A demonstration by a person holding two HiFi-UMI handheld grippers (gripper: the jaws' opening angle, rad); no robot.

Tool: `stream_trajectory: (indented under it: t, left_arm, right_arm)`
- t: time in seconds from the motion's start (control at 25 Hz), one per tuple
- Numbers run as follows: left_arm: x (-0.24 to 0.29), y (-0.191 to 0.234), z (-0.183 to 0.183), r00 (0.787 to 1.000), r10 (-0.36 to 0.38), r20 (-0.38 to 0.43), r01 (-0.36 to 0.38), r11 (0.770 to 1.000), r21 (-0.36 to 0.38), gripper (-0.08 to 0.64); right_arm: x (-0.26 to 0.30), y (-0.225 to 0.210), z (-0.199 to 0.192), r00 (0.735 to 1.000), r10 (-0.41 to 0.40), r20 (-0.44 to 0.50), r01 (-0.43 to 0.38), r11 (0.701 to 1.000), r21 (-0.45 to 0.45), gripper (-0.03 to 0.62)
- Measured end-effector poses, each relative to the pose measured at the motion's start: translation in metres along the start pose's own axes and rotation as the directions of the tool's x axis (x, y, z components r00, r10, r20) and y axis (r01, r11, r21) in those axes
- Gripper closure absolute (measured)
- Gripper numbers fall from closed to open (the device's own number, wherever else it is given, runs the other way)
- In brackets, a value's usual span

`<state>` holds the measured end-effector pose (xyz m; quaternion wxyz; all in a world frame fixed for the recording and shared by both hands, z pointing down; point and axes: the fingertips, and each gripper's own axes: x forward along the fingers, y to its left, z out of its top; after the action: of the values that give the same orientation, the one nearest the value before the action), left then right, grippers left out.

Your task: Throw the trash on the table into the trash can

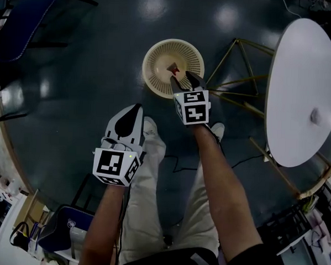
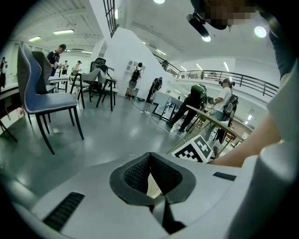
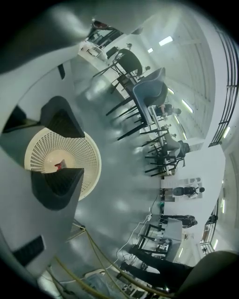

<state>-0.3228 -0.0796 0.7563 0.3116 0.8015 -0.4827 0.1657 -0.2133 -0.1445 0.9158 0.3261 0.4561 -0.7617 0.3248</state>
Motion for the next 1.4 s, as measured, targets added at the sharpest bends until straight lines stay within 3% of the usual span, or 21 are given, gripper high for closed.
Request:
stream_trajectory:
  t: [0.48, 0.64, 0.84, 1.4]
  left_arm:
    - [0.000, -0.007, 0.009, 1.000, -0.007, 0.011, 0.007, 1.000, 0.009, 0.545]
    - [-0.002, -0.018, 0.016, 1.000, -0.019, 0.012, 0.019, 1.000, 0.017, 0.545]
    - [-0.009, -0.029, 0.043, 0.999, -0.027, 0.026, 0.026, 0.999, 0.038, 0.545]
    - [-0.045, -0.076, 0.128, 0.996, -0.047, 0.079, 0.041, 0.996, 0.079, 0.545]
  right_arm:
    - [-0.019, 0.003, 0.008, 1.000, 0.000, 0.028, 0.001, 1.000, -0.016, 0.400]
    - [-0.034, 0.004, 0.009, 0.999, -0.013, 0.036, 0.015, 0.999, -0.040, 0.476]
    - [-0.066, 0.009, 0.036, 0.996, -0.016, 0.088, 0.017, 1.000, -0.013, 0.552]
    - [-0.171, 0.027, 0.093, 0.987, 0.011, 0.162, -0.004, 0.999, -0.043, 0.572]
